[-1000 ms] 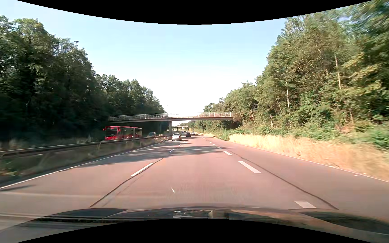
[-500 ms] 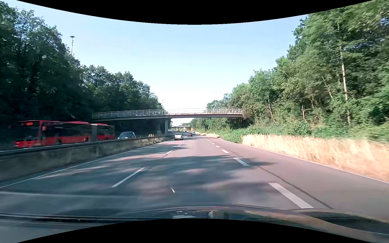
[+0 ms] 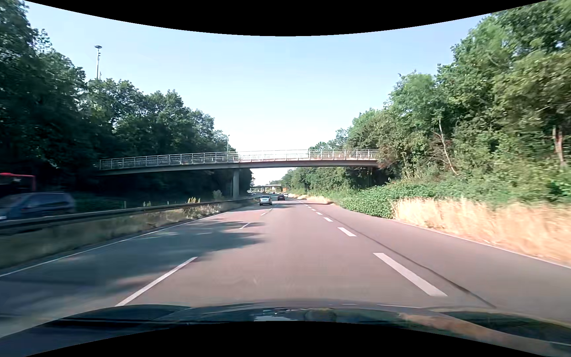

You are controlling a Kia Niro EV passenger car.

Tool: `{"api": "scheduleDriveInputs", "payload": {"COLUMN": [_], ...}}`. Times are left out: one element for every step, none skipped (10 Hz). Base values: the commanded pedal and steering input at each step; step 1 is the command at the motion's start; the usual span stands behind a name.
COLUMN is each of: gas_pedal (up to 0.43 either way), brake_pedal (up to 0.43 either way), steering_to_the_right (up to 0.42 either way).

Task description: Follow the waypoints while adhering to traffic rules and regulations

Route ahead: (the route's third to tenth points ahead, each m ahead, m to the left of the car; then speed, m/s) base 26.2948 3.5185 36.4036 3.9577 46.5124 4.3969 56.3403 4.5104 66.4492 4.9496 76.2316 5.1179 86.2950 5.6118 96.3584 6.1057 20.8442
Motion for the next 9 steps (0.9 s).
{"api": "scheduleDriveInputs", "payload": {"gas_pedal": [0.098,0.098,0.098,0.098,0.098,0.098,0.098,0.098,0.098], "brake_pedal": [0.0,0.0,0.0,0.0,0.0,0.0,0.0,0.0,0.0], "steering_to_the_right": [-0.005,-0.004,-0.004,-0.004,-0.004,-0.004,-0.004,-0.003,-0.003]}}
